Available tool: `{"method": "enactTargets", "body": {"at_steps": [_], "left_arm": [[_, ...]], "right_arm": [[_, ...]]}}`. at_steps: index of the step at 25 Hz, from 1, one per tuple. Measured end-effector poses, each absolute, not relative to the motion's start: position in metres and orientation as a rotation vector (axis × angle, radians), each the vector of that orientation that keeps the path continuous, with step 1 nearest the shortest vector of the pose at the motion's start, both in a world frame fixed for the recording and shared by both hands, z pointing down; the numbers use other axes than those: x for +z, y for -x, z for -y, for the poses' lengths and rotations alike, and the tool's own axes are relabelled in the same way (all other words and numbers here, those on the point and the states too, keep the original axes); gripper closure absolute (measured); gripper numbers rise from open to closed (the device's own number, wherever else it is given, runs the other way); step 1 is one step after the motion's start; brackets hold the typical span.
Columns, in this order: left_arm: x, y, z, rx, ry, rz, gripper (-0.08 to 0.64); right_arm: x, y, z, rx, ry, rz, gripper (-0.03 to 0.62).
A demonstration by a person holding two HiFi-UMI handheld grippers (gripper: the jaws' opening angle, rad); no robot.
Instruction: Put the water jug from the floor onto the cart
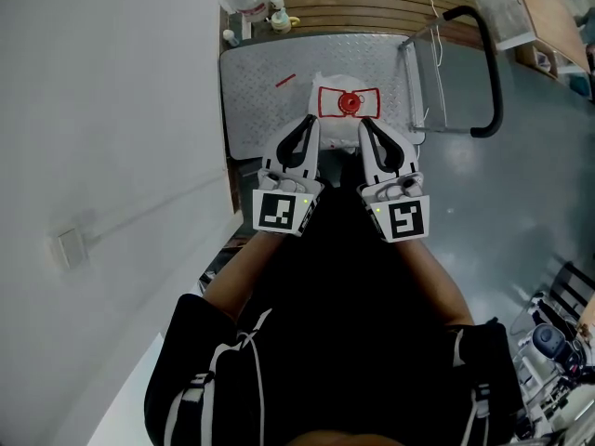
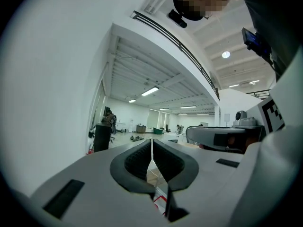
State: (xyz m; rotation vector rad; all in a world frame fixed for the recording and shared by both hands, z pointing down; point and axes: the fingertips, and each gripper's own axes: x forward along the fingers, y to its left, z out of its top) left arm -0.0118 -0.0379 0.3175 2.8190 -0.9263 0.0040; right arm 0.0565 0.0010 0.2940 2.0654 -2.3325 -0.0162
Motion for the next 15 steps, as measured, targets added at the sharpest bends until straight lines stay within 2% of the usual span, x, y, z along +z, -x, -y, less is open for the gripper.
{"method": "enactTargets", "body": {"at_steps": [15], "left_arm": [[0.3166, 0.009, 0.0307, 0.005, -2.823, 0.925, 0.532]], "right_arm": [[0.2983, -0.065, -0.0085, -0.007, -2.085, 2.274, 0.574]]}}
